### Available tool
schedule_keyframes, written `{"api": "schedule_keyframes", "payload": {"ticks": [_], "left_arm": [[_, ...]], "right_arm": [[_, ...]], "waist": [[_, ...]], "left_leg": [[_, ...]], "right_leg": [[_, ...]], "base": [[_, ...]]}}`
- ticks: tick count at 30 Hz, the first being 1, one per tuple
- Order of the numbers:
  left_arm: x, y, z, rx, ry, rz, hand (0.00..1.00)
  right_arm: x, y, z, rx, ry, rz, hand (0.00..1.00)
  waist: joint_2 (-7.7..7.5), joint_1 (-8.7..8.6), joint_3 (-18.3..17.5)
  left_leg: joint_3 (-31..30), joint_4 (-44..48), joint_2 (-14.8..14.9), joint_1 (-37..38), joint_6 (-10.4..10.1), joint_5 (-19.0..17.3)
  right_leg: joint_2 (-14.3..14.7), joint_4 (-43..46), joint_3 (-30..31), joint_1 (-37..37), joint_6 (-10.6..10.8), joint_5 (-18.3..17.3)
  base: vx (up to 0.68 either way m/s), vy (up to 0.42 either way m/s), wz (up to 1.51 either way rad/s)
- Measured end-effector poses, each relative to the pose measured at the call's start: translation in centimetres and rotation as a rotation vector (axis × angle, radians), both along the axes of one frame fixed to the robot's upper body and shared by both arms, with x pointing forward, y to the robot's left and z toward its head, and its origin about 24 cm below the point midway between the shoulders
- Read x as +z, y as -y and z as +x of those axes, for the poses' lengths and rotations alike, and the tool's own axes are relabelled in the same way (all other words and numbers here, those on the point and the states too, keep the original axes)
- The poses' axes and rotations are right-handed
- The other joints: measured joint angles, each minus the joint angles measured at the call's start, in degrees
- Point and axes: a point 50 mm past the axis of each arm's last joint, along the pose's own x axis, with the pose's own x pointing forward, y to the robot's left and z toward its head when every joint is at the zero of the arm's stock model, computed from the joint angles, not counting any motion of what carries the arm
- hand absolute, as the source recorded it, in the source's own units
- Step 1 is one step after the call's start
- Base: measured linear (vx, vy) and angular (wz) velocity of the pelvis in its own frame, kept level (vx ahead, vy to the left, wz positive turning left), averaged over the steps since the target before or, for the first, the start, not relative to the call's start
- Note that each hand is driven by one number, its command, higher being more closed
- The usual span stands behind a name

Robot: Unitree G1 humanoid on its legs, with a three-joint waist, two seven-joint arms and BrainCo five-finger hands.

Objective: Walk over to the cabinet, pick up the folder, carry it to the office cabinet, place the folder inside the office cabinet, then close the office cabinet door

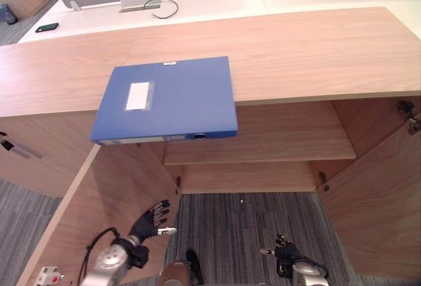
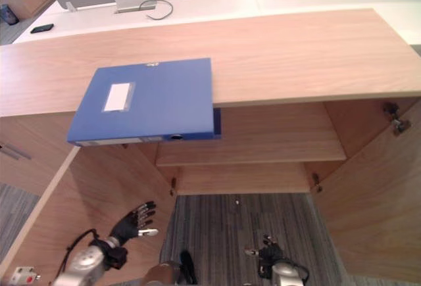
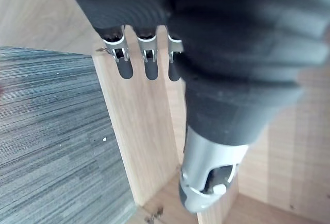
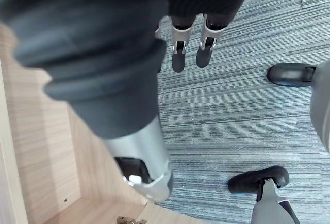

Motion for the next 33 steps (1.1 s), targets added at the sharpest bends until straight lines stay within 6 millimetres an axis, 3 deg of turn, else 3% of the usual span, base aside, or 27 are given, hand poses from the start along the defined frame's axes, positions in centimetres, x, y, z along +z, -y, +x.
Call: {"api": "schedule_keyframes", "payload": {"ticks": [8, 13, 15, 20, 22, 23, 24, 26, 29, 33], "left_arm": [[6.7, -0.3, -0.7, -0.399, 0.077, 0.014, 0.00], [10.2, -1.2, 0.0, -0.481, 0.136, 0.027, 0.00], [12.6, -1.5, 0.9, -0.464, 0.245, 0.006, 0.00], [15.8, -1.0, 1.9, -0.485, 0.383, -0.068, 0.00], [19.0, -0.9, 2.9, -0.486, 0.523, -0.084, 0.00], [20.1, -1.0, 3.2, -0.480, 0.577, -0.087, 0.00], [22.7, -1.5, 3.7, -0.452, 0.721, -0.100, 0.00], [25.2, -2.3, 3.7, -0.404, 0.878, -0.108, 0.00], [26.8, -4.1, 2.8, -0.212, 1.086, -0.156, 0.00], [26.4, -5.4, 0.9, 0.070, 1.234, -0.129, 0.00]], "right_arm": [[0.0, 3.7, -2.2, 0.017, -0.076, -0.090, 0.00], [-0.3, 3.1, -2.8, 0.031, -0.088, -0.052, 0.00], [-0.5, 3.1, -3.3, 0.029, -0.104, -0.042, 0.00], [-0.8, 3.2, -4.3, 0.024, -0.127, -0.034, 0.00], [-0.9, 3.1, -4.8, 0.004, -0.126, -0.027, 0.00], [-0.9, 3.1, -4.8, -0.004, -0.122, -0.024, 0.00], [-0.9, 3.0, -4.8, -0.008, -0.117, -0.021, 0.00], [-1.0, 2.8, -4.8, -0.005, -0.113, -0.012, 0.00], [-1.3, 2.4, -5.4, 0.008, -0.135, -0.008, 0.00], [-1.6, 2.4, -6.8, -0.024, -0.166, -0.002, 0.00]], "waist": [[1.42, -0.79, -1.1], [1.84, -0.55, -1.4], [1.95, -0.13, -1.7], [1.40, 0.98, -3.3], [0.75, 1.51, -4.2], [0.54, 1.76, -4.4], [0.07, 2.17, -4.8], [-0.38, 2.40, -5.5], [-0.47, 2.94, -6.7], [-0.45, 4.29, -7.0]], "left_leg": [[-1.3, -19.6, -3.1, 7.6, 0.1, 10.8], [-3.0, -20.0, -4.5, 7.3, 0.1, 10.4], [-4.5, -20.0, -5.1, 7.1, 0.0, 10.5], [-5.8, -20.0, -5.1, 5.9, 0.7, 11.5], [-6.3, -19.9, -5.0, 5.5, 0.9, 11.9], [-6.4, -19.7, -4.9, 5.5, 0.9, 12.0], [-6.9, -19.7, -4.8, 5.5, 0.8, 12.2], [-7.1, -19.7, -4.4, 5.6, 0.6, 12.4], [-7.2, -19.7, -3.6, 5.7, 0.2, 12.7], [-7.6, -20.0, -2.5, 6.2, -0.3, 13.0]], "right_leg": [[0.5, -0.3, -0.2, -0.9, -0.3, 1.7], [-0.7, -0.4, -0.6, -0.9, -1.1, 1.1], [-0.8, 0.1, -0.9, -1.0, -2.1, 0.5], [-0.5, 0.1, -1.2, -1.9, -1.9, 0.8], [-0.2, 0.0, -1.5, -1.9, -1.9, 1.1], [-0.1, 0.0, -1.5, -1.9, -1.9, 1.1], [0.0, 0.0, -1.4, -1.9, -1.9, 1.1], [0.4, 0.0, -1.2, -1.8, -2.0, 1.1], [1.1, 0.0, -1.2, -1.8, -2.0, 1.1], [2.1, 0.1, -1.0, -1.4, -2.5, 0.9]], "base": [[-0.05, 0.001, -0.01], [-0.07, 0.085, 0.07], [-0.04, 0.042, 0.12], [0.01, 0.001, 0.08], [0.04, -0.011, 0.07], [0.03, -0.018, 0.01], [0.00, 0.000, 0.00], [0.01, -0.015, -0.02], [-0.02, -0.033, -0.02], [-0.07, -0.031, 0.00]]}}
